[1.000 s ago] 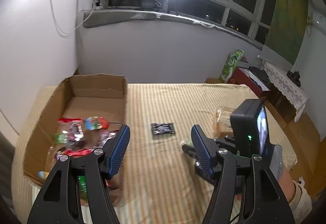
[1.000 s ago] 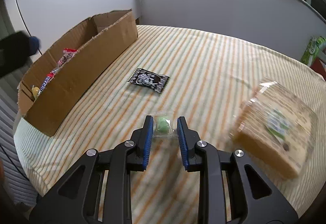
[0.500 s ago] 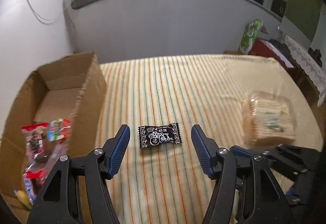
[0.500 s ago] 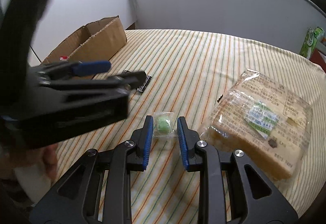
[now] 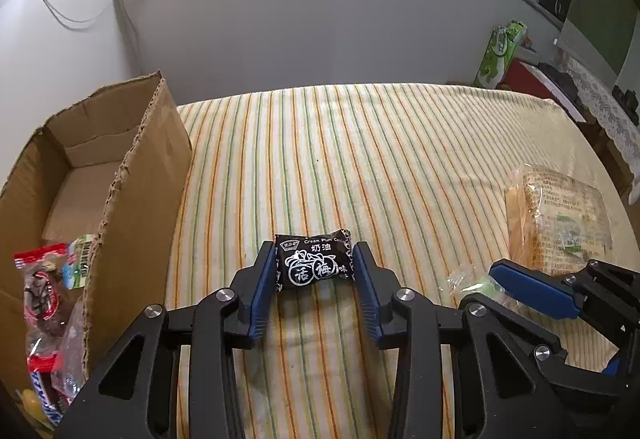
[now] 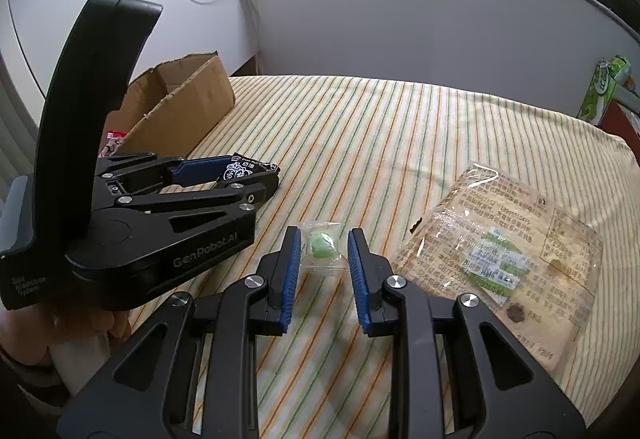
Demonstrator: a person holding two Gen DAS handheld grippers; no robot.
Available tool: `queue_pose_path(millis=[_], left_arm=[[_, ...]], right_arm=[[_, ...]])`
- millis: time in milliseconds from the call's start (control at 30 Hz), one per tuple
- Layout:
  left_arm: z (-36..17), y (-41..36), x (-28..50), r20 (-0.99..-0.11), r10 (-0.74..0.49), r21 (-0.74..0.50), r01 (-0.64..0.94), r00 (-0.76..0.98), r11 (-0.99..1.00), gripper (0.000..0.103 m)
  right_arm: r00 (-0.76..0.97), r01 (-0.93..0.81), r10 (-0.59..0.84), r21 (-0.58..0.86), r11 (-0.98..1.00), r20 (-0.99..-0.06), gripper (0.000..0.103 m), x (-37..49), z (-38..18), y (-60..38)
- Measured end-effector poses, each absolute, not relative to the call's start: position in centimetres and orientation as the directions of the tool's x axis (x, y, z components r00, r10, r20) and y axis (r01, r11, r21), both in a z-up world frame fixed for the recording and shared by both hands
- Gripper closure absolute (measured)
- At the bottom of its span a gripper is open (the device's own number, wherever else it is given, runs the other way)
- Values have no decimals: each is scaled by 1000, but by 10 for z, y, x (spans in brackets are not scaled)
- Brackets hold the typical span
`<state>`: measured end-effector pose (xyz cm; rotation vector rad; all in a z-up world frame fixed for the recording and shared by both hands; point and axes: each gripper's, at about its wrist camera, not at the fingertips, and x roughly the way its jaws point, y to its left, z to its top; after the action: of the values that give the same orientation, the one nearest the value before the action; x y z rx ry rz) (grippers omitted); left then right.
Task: Organize snacks
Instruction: 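Carry the black packet and green candy over the box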
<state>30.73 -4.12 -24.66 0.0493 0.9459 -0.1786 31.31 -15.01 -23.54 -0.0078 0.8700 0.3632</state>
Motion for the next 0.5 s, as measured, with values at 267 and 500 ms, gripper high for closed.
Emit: queue_pose_path(millis=[267, 500], left_arm=[[-232, -38, 299, -786, -166, -68, 184, 595, 981, 71], [-210, -36, 273, -757, -205, -87, 215, 621, 973, 71]], right_arm=[[605, -306, 310, 145, 941, -734, 78, 303, -226, -153], [638, -292, 293, 129, 948, -711, 78, 290, -205, -157]])
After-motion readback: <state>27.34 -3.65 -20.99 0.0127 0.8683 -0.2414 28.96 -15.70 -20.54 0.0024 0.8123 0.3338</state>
